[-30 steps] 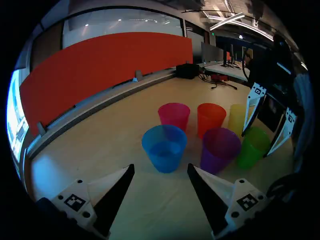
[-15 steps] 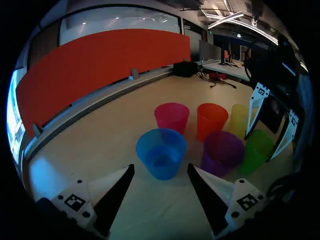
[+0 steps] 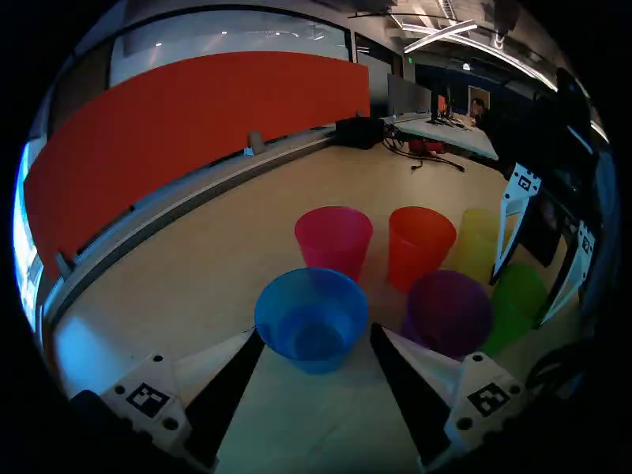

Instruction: Pour water

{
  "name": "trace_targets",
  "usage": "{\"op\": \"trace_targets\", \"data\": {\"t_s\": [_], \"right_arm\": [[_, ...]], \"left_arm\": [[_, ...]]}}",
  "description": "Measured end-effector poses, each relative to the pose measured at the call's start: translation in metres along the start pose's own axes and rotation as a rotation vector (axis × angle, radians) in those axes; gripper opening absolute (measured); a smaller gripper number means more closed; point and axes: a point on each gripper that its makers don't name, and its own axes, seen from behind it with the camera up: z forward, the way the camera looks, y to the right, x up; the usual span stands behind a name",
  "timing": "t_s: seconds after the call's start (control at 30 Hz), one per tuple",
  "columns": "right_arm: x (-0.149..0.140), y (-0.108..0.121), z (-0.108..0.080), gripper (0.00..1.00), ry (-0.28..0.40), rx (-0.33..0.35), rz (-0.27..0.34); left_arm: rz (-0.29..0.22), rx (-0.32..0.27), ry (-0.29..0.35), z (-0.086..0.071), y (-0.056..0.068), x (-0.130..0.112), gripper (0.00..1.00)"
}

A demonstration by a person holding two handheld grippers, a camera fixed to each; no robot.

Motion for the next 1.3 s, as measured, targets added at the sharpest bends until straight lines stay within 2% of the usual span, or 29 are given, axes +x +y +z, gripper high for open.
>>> {"op": "trace_targets", "data": {"t_s": [0.23, 0.4, 0.7, 1.0, 1.3], "right_arm": [[0.000, 0.000, -0.001, 0.94, 0.001, 0.000, 0.000], [-0.001, -0.001, -0.001, 0.94, 0.002, 0.001, 0.000], [0.001, -0.002, -0.001, 0.94, 0.004, 0.003, 0.004], [0.004, -0.002, -0.005, 0.94, 0.013, -0.001, 0.007], [0.009, -0.003, -0.010, 0.94, 0.028, -0.014, 0.005]], "left_arm": [[-0.004, 0.002, -0.002, 0.008, 0.000, 0.003, 0.98], [-0.020, 0.007, -0.005, 0.009, -0.002, 0.003, 0.88], [-0.056, -0.019, -0.003, 0.004, -0.001, 0.004, 0.84], [-0.040, -0.035, 0.001, 0.001, 0.007, 0.005, 0.83], [-0.034, -0.013, 0.035, -0.010, 0.005, 0.018, 0.83]]}}
